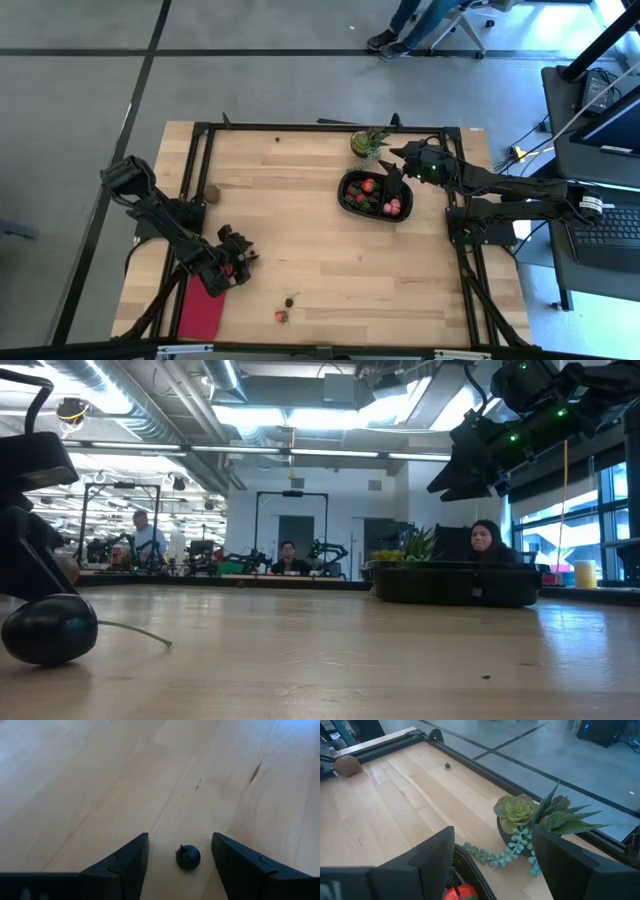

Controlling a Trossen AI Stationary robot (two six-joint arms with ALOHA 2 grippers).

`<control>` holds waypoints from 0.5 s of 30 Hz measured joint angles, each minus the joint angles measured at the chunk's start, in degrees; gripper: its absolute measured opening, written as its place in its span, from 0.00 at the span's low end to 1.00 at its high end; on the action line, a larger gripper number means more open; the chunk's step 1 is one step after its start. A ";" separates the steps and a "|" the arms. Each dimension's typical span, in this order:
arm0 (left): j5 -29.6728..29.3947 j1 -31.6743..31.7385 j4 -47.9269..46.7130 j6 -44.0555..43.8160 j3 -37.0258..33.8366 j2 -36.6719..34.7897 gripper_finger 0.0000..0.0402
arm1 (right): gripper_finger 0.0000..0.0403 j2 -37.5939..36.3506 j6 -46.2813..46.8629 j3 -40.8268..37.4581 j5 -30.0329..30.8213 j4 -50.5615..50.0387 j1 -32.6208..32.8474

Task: Pick and placing Produce into tupperware
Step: Put the blueberry into the of the black bin

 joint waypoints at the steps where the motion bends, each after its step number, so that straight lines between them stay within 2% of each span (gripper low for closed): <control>1: 0.04 0.00 0.00 0.12 0.00 0.00 0.52 | 0.66 0.00 -0.04 0.00 0.00 0.01 0.00; 15: 1.59 -0.42 -0.55 0.41 0.00 -0.61 0.50 | 0.66 0.00 -0.26 0.00 -0.01 -0.01 0.01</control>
